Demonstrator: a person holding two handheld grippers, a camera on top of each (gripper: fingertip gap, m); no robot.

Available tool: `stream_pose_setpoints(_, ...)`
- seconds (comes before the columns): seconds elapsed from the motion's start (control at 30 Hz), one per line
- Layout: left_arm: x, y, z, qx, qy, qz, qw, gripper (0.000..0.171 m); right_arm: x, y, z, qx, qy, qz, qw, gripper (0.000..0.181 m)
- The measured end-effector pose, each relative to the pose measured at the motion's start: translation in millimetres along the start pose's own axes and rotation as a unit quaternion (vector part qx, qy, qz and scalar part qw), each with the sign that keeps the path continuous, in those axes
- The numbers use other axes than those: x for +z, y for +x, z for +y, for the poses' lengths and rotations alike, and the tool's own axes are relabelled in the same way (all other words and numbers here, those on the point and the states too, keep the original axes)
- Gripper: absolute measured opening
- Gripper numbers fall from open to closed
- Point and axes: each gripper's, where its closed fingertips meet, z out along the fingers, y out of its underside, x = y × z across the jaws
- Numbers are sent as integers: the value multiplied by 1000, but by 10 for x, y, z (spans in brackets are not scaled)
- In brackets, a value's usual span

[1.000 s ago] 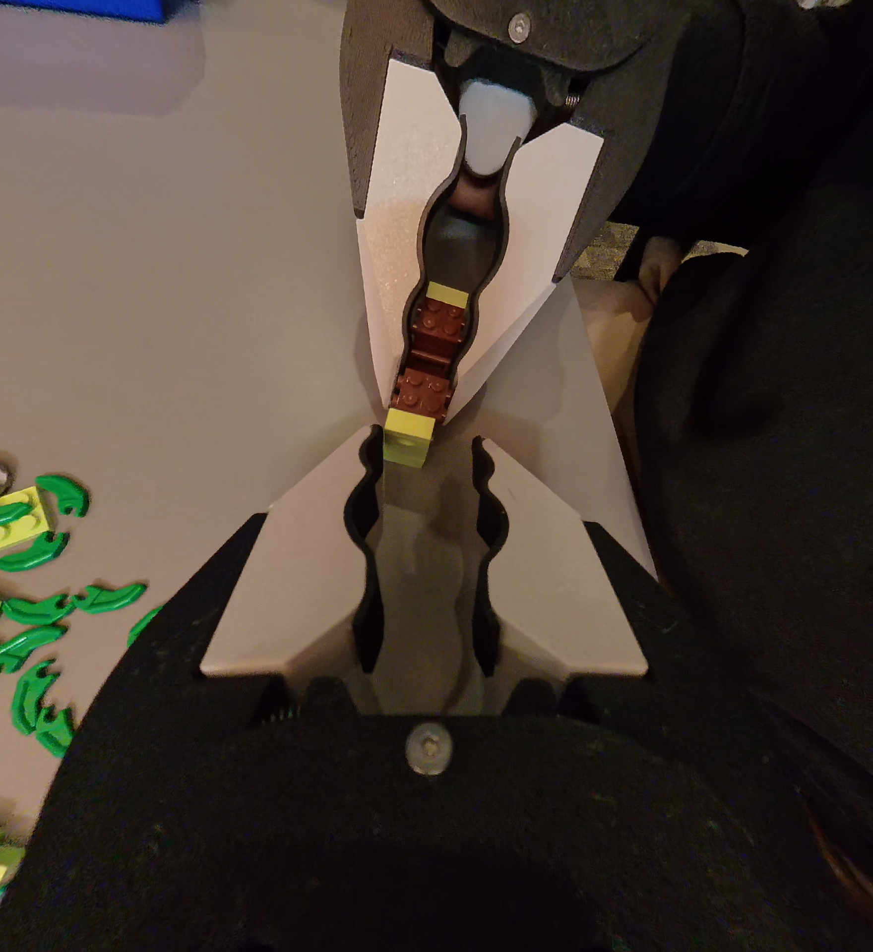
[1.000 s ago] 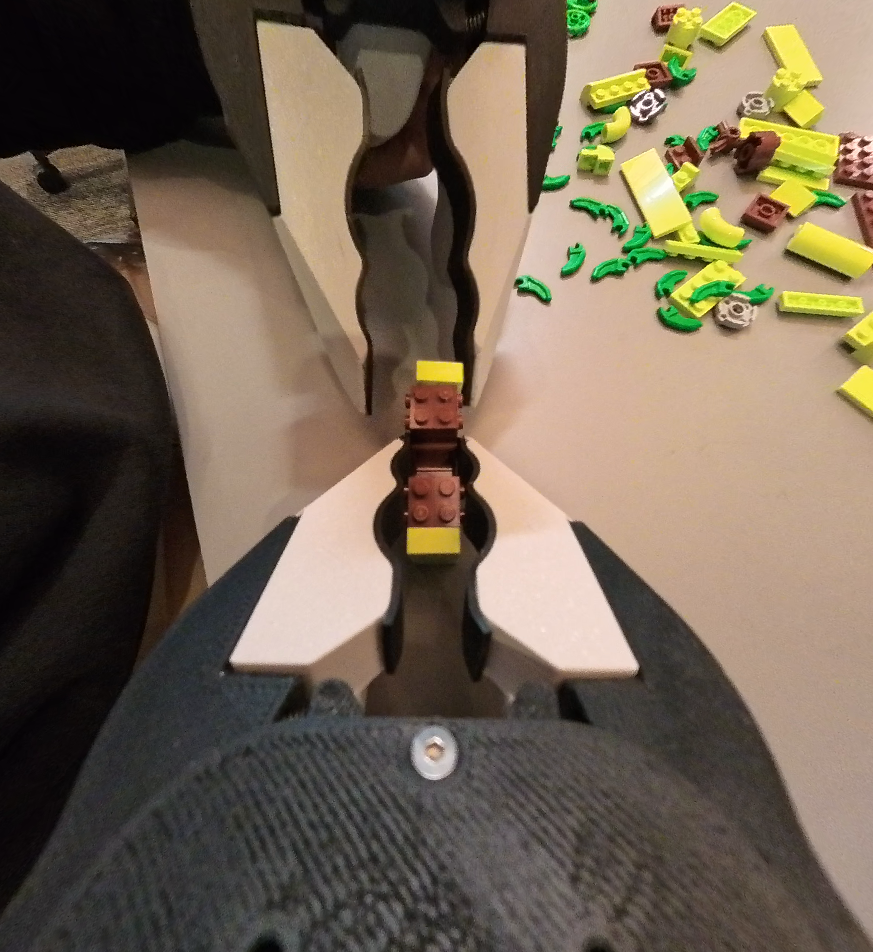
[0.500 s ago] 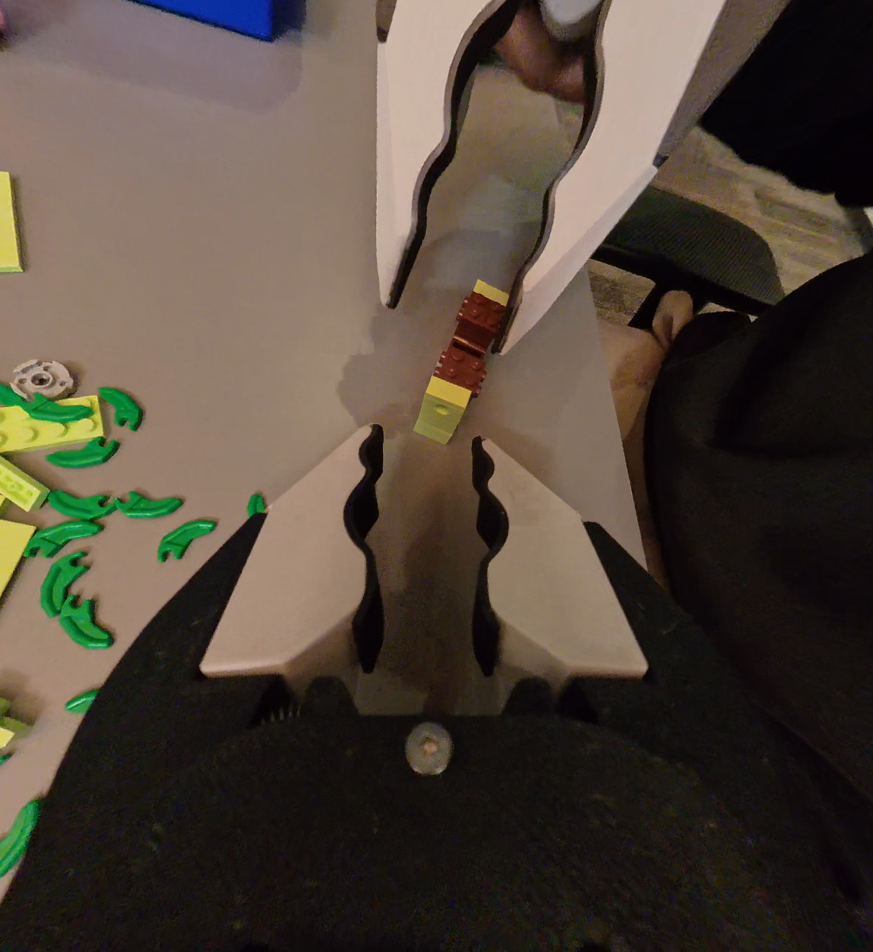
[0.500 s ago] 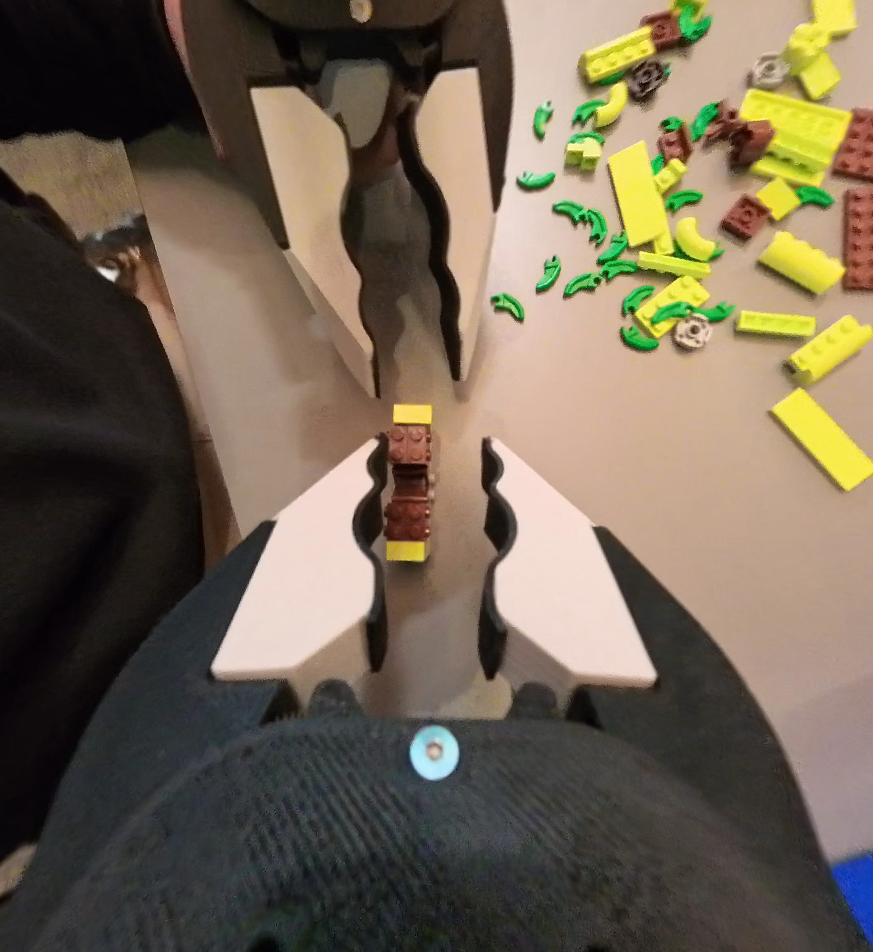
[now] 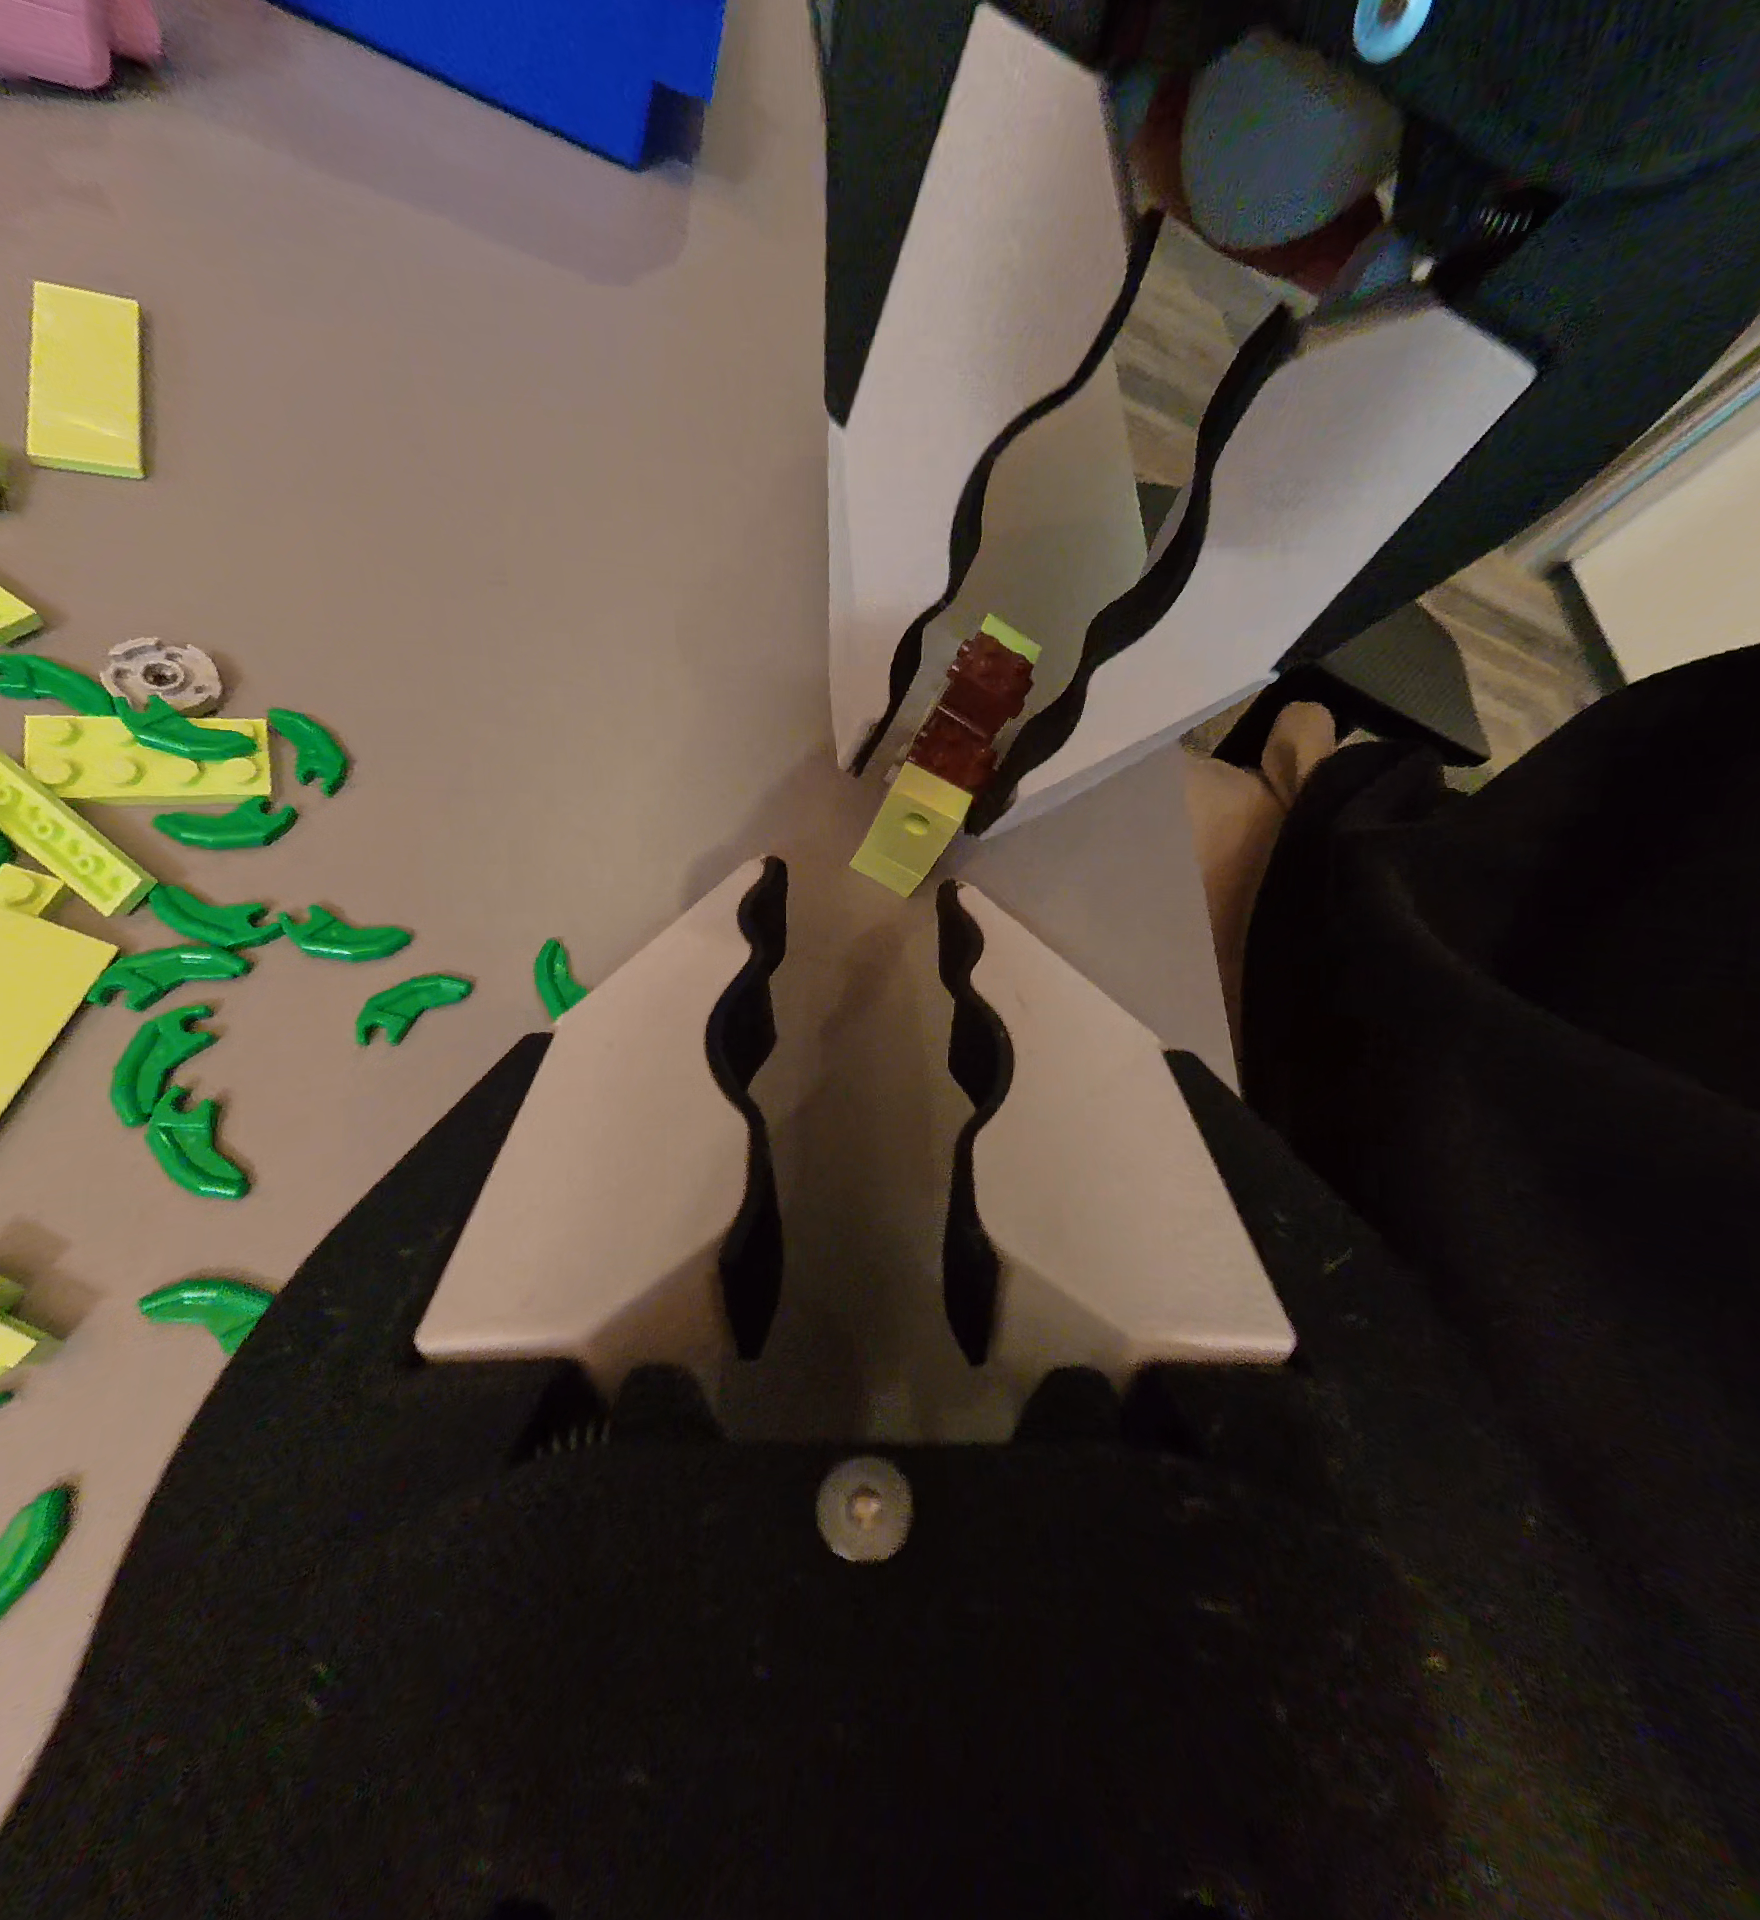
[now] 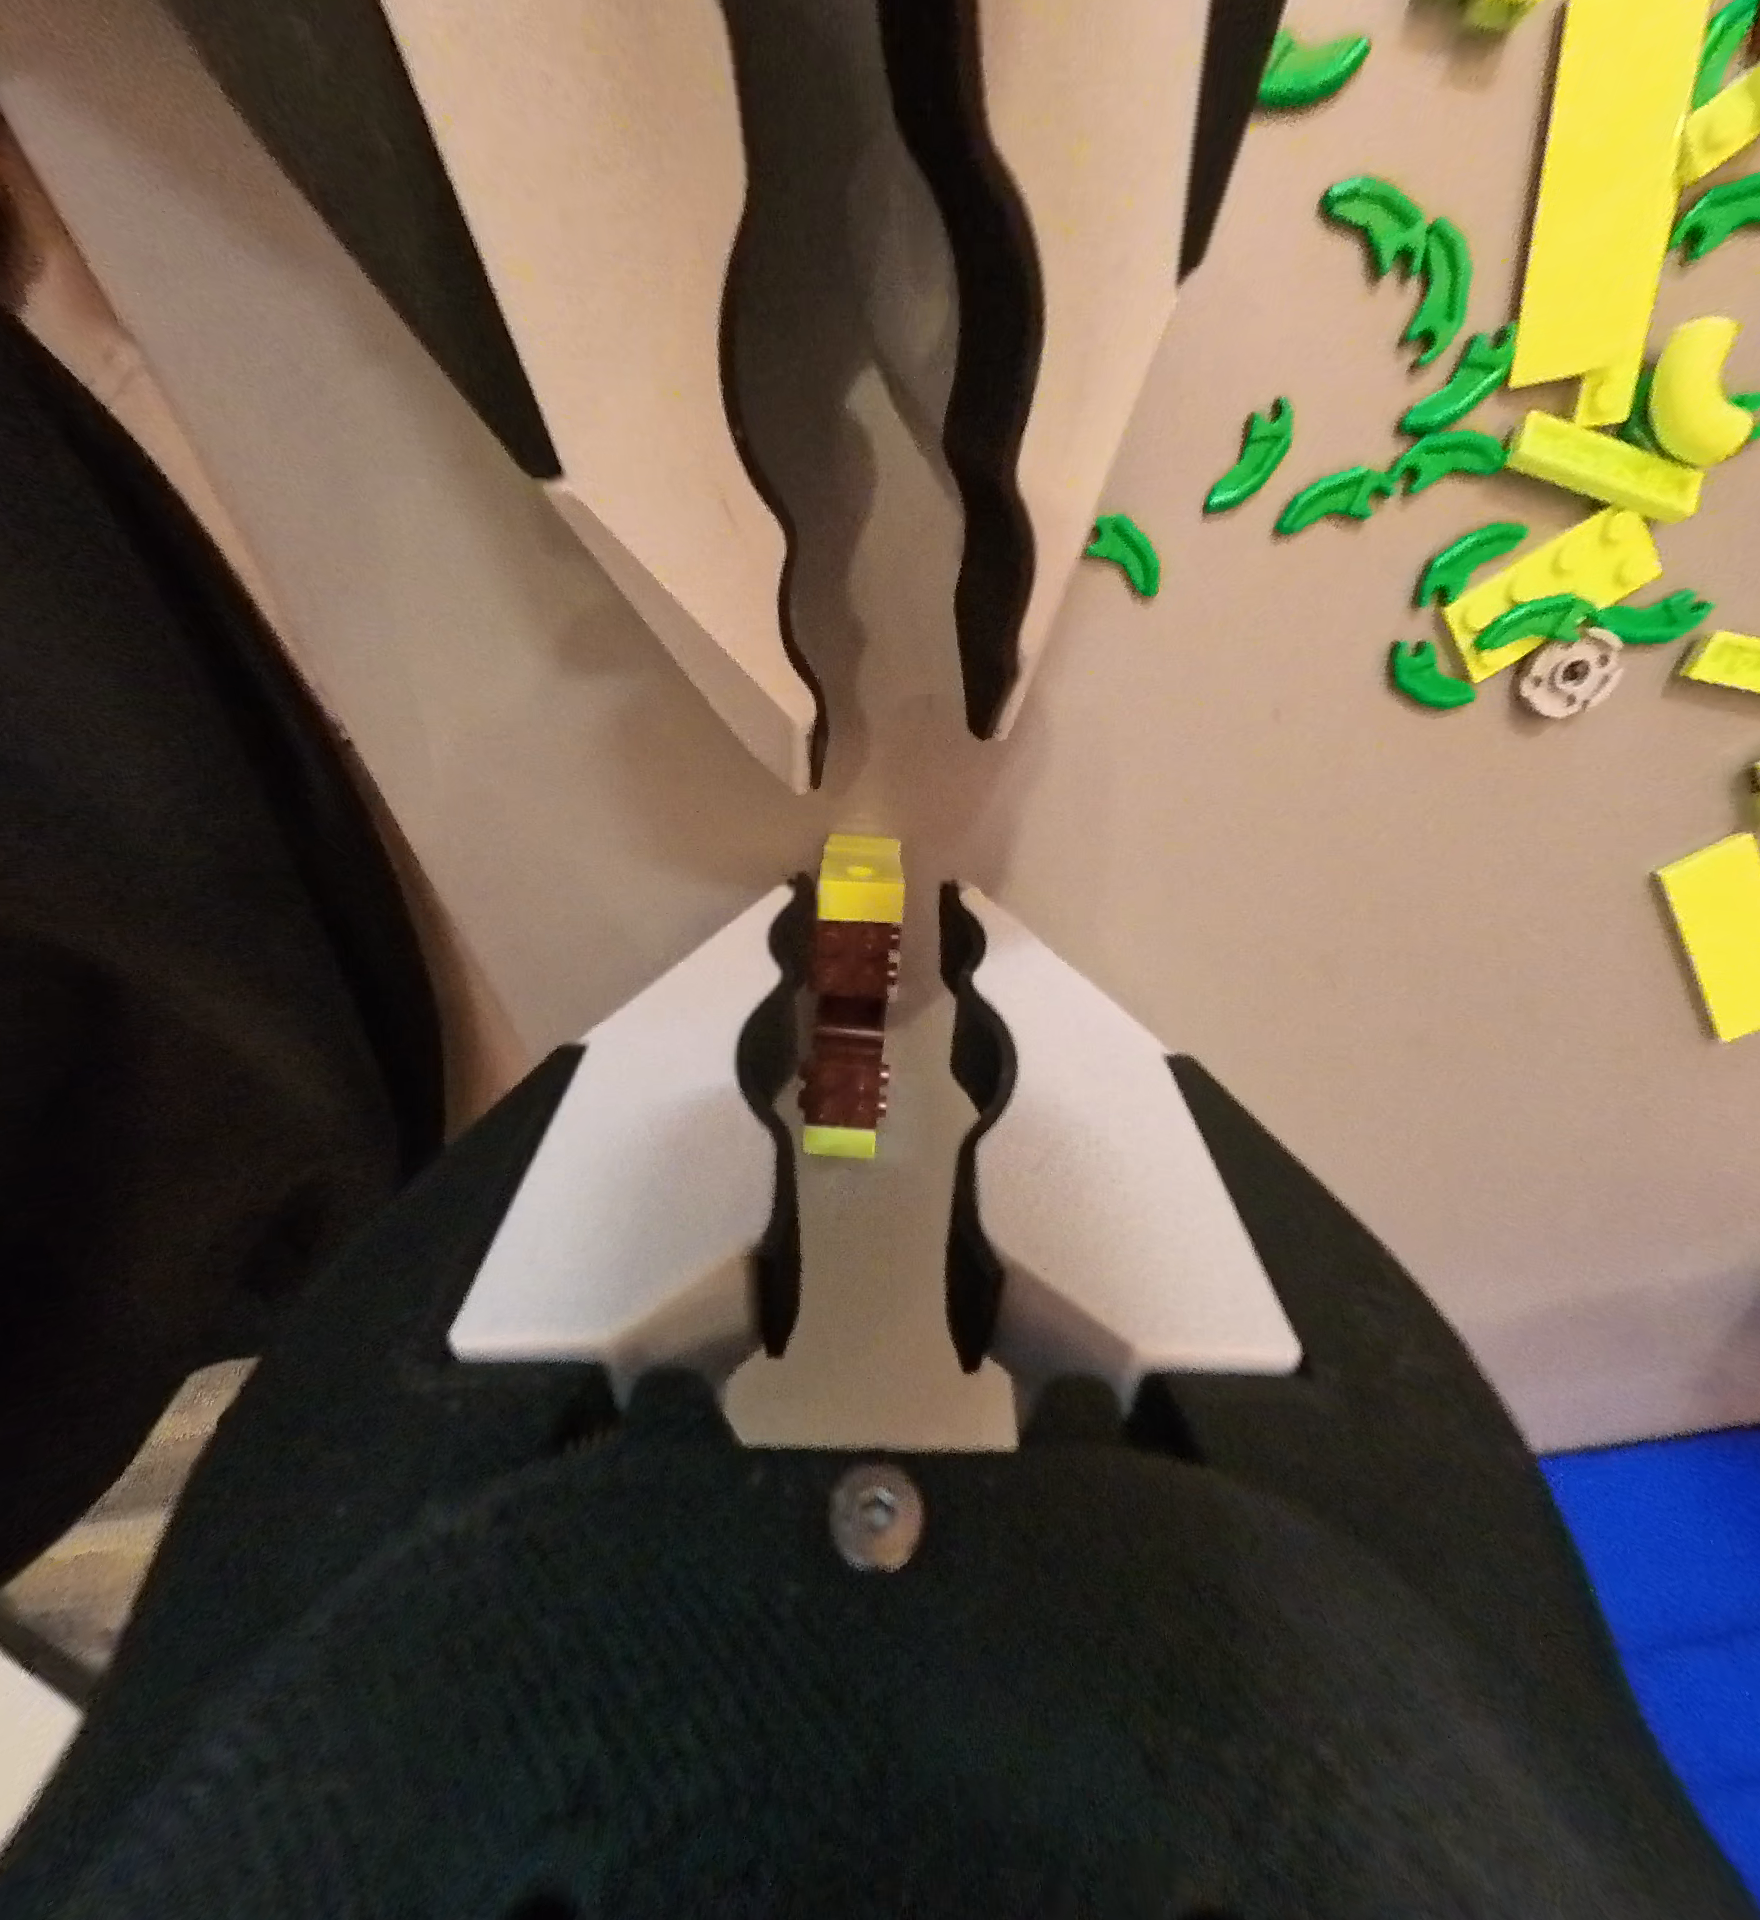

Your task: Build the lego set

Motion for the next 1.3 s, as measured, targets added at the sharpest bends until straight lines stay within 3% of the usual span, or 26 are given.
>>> stream_pose_setpoints(0.53,1,-5,11,-4,-2,-1,1000,25,77,-11,53,1,-24,64,998,14)
stream_pose_setpoints(1.3,-13,-5,1,-10,3,4,1000,26,101,-1,54,9,4,57,998,14)
